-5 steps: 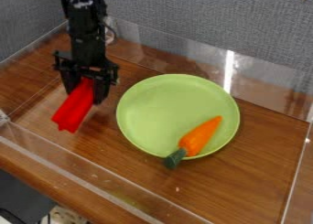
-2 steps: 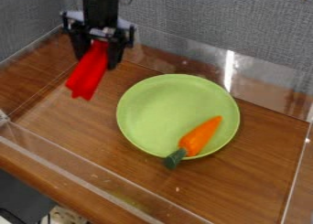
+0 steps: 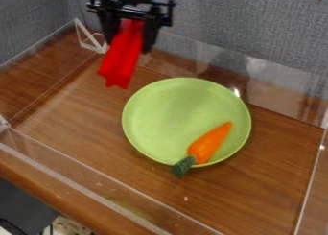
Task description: Put the red object on the right side
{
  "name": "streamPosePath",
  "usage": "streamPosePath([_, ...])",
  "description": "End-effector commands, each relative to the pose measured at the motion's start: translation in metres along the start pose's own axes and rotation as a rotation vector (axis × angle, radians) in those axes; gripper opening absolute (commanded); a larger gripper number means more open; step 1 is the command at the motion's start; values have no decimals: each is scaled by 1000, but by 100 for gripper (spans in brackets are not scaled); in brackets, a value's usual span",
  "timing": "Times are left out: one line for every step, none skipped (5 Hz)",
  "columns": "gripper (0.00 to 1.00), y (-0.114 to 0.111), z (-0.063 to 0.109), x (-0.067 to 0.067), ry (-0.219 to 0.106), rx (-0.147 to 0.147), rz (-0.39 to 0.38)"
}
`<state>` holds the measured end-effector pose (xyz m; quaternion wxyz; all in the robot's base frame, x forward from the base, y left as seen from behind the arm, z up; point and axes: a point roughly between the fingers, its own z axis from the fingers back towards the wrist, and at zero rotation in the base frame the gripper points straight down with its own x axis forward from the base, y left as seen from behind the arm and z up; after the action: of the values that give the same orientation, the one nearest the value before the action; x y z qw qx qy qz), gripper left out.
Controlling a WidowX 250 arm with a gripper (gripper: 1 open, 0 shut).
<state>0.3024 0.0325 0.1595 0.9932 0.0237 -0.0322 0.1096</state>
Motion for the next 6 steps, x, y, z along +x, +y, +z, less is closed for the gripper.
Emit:
streamPosePath([0, -16, 26, -3, -94, -29, -3])
streamPosePath([0, -33, 24, -13, -96, -54, -21])
streamPosePath([0, -45, 17, -22, -96, -78, -37])
streamPosePath([0, -58, 15, -31, -96, -105, -82])
streamPosePath([0, -76, 12, -42, -96, -131, -145])
streamPosePath([0, -116, -2, -50, -85, -163, -224])
